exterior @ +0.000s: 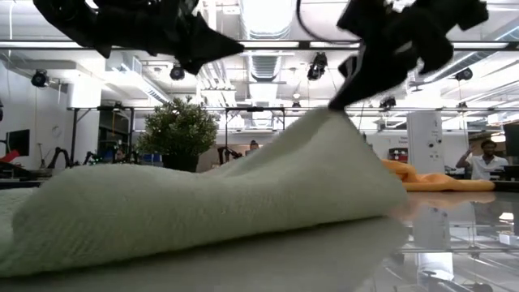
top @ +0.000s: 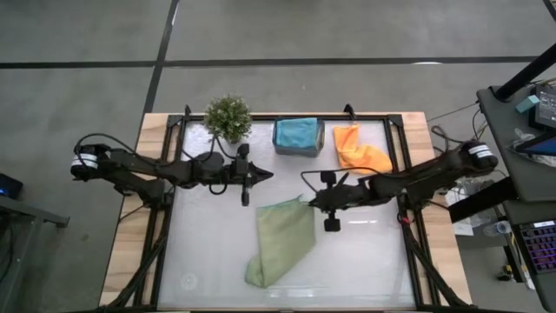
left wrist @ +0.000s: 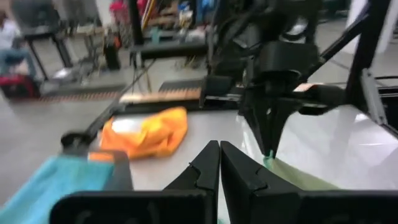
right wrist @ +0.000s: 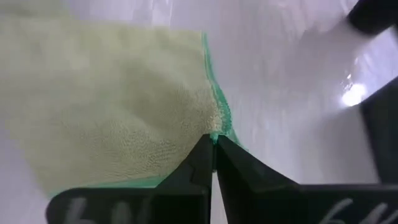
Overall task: Fold microfiber towels
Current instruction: Fold the green towel
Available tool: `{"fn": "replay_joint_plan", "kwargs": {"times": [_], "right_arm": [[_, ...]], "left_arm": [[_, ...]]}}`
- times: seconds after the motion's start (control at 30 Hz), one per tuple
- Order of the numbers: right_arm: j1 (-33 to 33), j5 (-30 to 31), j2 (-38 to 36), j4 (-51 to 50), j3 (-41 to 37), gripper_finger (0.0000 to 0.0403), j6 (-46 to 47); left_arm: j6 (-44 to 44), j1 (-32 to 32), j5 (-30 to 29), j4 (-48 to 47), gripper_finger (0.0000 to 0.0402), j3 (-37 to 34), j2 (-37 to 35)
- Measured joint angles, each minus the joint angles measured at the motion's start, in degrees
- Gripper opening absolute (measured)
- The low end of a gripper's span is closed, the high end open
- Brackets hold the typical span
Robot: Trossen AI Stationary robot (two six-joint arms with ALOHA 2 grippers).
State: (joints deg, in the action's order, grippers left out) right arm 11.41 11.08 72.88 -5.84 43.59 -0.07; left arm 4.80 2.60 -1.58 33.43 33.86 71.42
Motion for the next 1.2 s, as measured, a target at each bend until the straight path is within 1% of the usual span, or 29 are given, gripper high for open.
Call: {"fn": "replay_joint_plan", "kwargs": {"times": [0.13, 0.2, 0.33, 0.5, 0.57, 0.67, 0.8, 0.93, 1.03, 1.2], "right_arm": [[0.0, 0.1, -4.8, 0.1, 0.0, 0.0009, -0.5], [0.0, 0.1, -6.5, 0.1, 0.0, 0.0009, -1.7], [0.0, -0.4, -9.3, -0.9, 0.4, 0.0009, -3.6], [0.0, -0.5, -9.9, -9.0, 4.7, 0.0009, -3.6], [0.0, -0.5, -9.5, -11.8, 6.9, 0.0009, -3.9], [0.0, -0.5, -8.9, -16.7, 10.6, 0.0009, -5.5], [0.0, -0.6, -8.3, -22.8, 15.9, 0.0009, -7.3], [0.0, -0.6, -7.9, -29.1, 21.4, 0.0009, -8.1], [0.0, -0.6, -7.9, -32.3, 24.0, 0.0009, -8.1], [0.0, -0.6, -7.9, -34.9, 26.3, 0.0009, -8.1]], "left_arm": [[3.0, 0.0, 4.0, 3.8, 0.0003, 0.4, 0.0], [3.1, 0.0, 4.9, 5.2, 0.0014, 0.7, 0.0], [3.6, 0.0, 5.7, 5.6, 0.0062, 1.1, 0.0], [3.4, 0.0, 5.8, 5.8, 0.0132, 1.3, 0.0], [3.3, 0.0, 5.8, 6.6, 0.0152, 1.3, 0.1], [3.5, 0.0, 5.9, 9.5, 0.017, 1.5, 1.5], [3.6, 0.0, 6.4, 14.0, 0.0173, 2.1, 6.3], [3.6, 0.0, 6.6, 19.2, 0.0173, 4.1, 13.6], [4.0, 0.1, 6.8, 22.7, 0.0173, 6.9, 19.1], [5.0, 0.5, 11.1, 23.1, 0.0173, 13.0, 27.2]]}}
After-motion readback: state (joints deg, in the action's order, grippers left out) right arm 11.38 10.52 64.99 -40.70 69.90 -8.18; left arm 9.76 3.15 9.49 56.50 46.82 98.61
